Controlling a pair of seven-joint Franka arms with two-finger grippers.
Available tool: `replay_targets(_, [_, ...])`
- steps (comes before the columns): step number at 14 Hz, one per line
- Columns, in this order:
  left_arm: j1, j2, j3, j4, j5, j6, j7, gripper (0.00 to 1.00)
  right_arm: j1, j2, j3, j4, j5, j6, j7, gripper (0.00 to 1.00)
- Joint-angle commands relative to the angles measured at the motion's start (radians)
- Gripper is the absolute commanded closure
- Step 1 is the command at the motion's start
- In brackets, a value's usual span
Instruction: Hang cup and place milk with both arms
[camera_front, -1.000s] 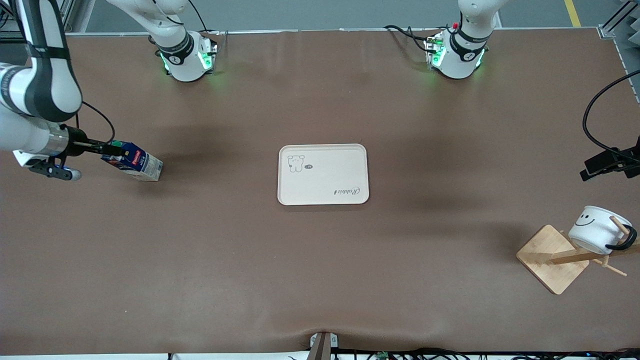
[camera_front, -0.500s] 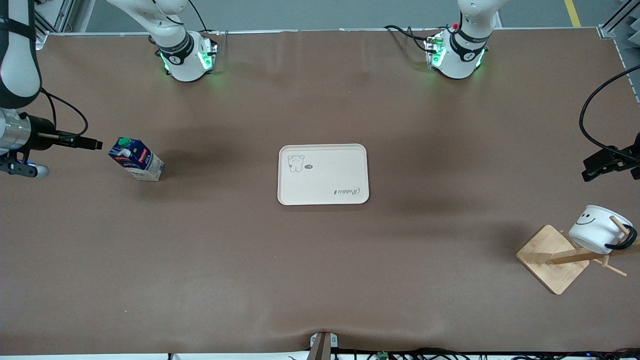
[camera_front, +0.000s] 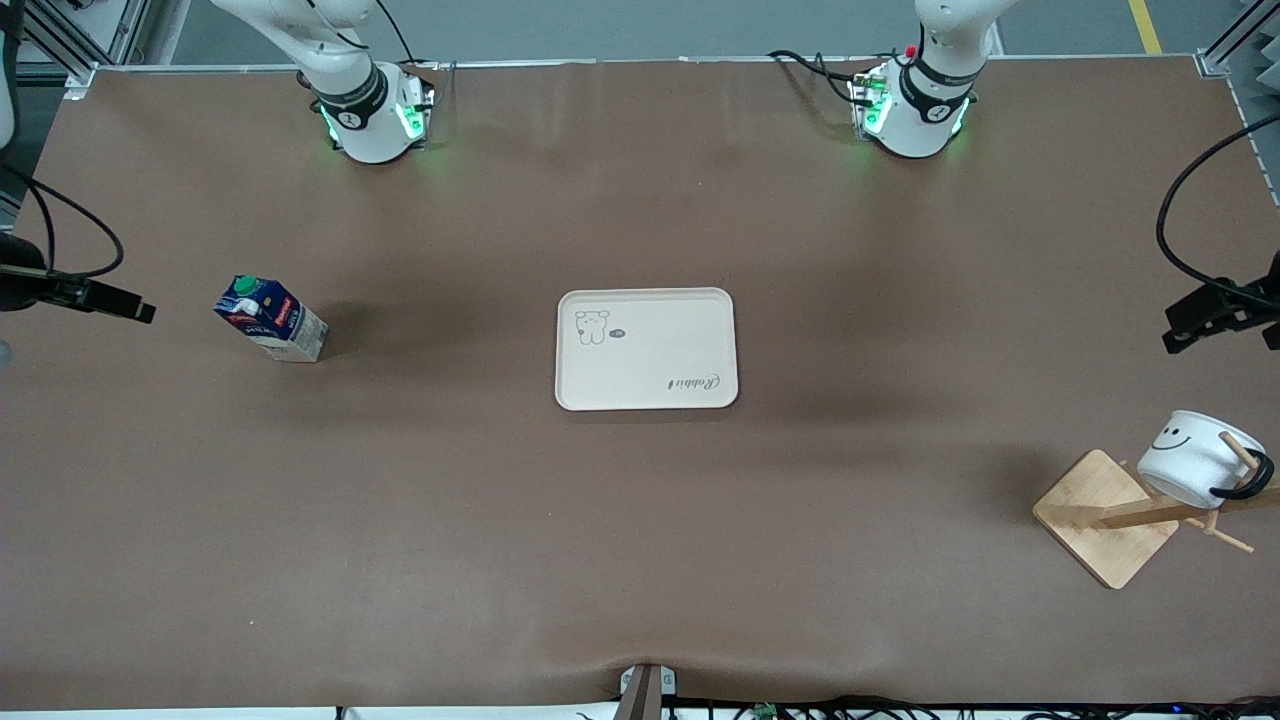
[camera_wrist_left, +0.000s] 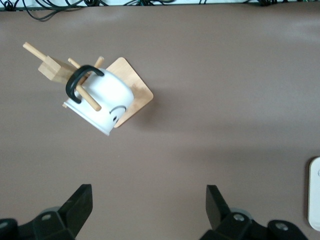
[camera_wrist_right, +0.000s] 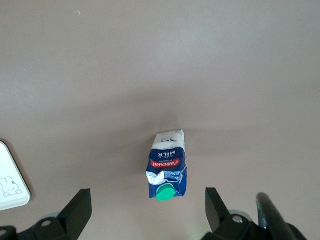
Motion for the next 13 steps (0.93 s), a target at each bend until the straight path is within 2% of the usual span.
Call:
replay_targets(1, [-0.114, -0.065, 0.135, -0.027, -0.064, -0.057, 0.008, 0.00, 0.024, 0.026, -0.003, 0.081, -0.016, -0.019, 0.013, 0.00])
replay_targets(4, [-0.214, -0.124, 0.239, -0.085, -0.089, -0.059, 0.006, 0.00, 0.050, 0.001, 0.002, 0.088, -0.016, -0.121, 0.021, 0.00])
replay_targets(7, [-0.318, -0.176, 0.333, -0.139, -0.089, -0.059, 0.002, 0.00, 0.093, 0.001, 0.002, 0.208, -0.019, -0.153, 0.015, 0.00])
replay_targets(9, [-0.393, -0.208, 0.402, -0.176, -0.090, -0.059, -0.003, 0.00, 0.132, -0.003, 0.003, 0.247, -0.070, -0.209, 0.021, 0.00])
replay_targets(11, [-0.439, -0.231, 0.448, -0.203, -0.093, -0.058, -0.003, 0.00, 0.133, -0.058, 0.002, 0.217, -0.067, -0.272, 0.032, 0.00])
replay_targets(13, [-0.485, -0.260, 0.480, -0.237, -0.096, -0.055, -0.010, 0.00, 0.098, -0.157, -0.009, 0.061, -0.017, -0.211, 0.023, 0.00])
